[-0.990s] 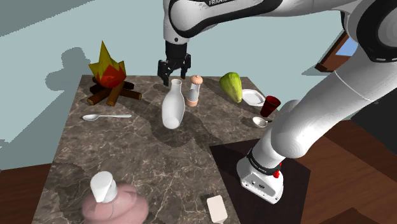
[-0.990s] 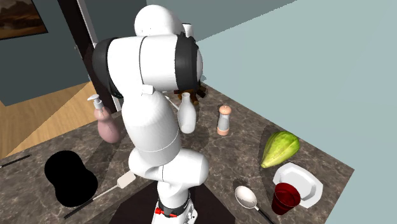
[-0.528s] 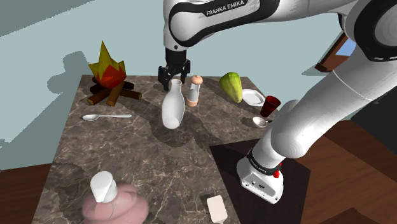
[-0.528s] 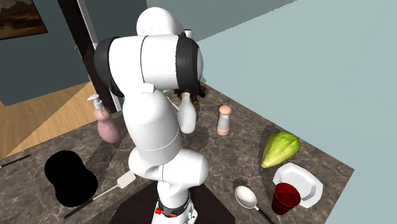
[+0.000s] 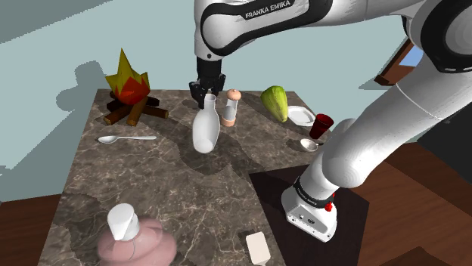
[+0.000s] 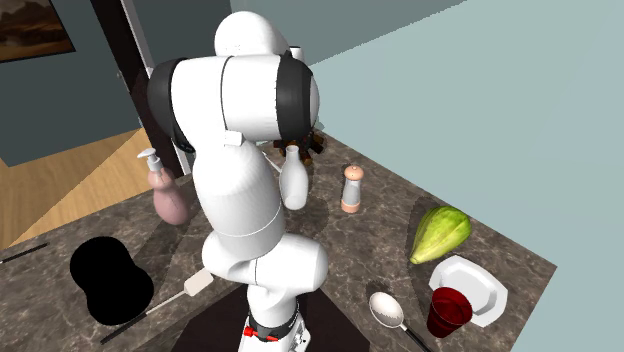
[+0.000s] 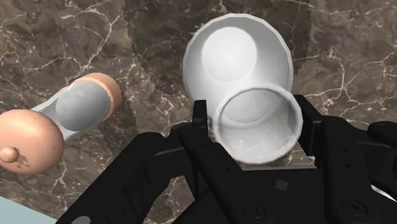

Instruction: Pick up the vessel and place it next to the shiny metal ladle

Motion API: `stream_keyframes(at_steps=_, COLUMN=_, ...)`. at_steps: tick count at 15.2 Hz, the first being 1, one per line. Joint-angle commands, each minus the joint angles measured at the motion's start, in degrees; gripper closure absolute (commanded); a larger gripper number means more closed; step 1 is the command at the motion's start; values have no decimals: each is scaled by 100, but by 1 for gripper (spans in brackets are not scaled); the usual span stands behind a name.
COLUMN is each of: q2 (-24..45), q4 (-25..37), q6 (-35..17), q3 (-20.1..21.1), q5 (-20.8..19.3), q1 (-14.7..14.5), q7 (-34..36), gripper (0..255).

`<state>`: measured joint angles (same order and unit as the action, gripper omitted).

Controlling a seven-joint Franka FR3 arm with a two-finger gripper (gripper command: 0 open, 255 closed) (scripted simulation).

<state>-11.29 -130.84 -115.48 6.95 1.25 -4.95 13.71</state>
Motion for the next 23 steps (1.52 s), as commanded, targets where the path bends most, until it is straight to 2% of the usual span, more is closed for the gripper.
stream_keyframes(at_steps=1, q2=1, q4=-1, q6=0, q3=0, q5=0, q1=0, q7=0, gripper=255)
stream_keyframes(at_steps=6, q2=1, q4=-2, q6=-1, q3=0, q5=0, q1=0, q7=1, gripper=255)
stream_keyframes(at_steps=23, q2=-303, q4=1024, q6=1328, q3=-32, q5=16, q1=7, q7=-24, gripper=255)
